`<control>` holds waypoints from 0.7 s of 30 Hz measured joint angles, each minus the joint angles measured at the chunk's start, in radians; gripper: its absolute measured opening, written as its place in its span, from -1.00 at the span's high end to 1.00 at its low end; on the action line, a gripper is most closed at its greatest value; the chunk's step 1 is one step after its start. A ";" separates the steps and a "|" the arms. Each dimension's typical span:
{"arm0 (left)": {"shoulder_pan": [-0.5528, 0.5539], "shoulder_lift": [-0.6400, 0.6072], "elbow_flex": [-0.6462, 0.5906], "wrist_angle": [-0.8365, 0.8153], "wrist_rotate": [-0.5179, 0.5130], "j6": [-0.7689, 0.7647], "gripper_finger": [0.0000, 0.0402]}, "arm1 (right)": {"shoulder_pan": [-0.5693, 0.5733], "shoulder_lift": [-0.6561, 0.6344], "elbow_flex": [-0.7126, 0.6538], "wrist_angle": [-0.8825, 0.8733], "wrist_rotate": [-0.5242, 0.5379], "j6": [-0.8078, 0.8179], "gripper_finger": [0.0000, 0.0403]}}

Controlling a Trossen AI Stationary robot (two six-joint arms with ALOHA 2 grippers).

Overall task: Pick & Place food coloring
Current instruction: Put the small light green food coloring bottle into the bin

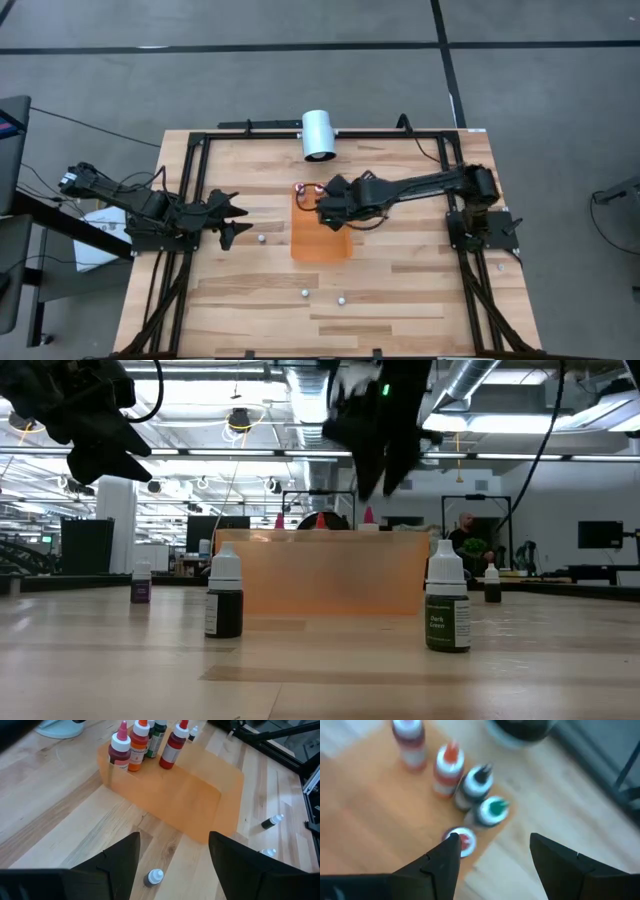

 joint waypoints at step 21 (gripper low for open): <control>0.000 0.000 0.000 0.000 -0.009 0.010 -0.14 | 0.215 -0.327 -0.104 -0.429 0.247 0.416 -0.12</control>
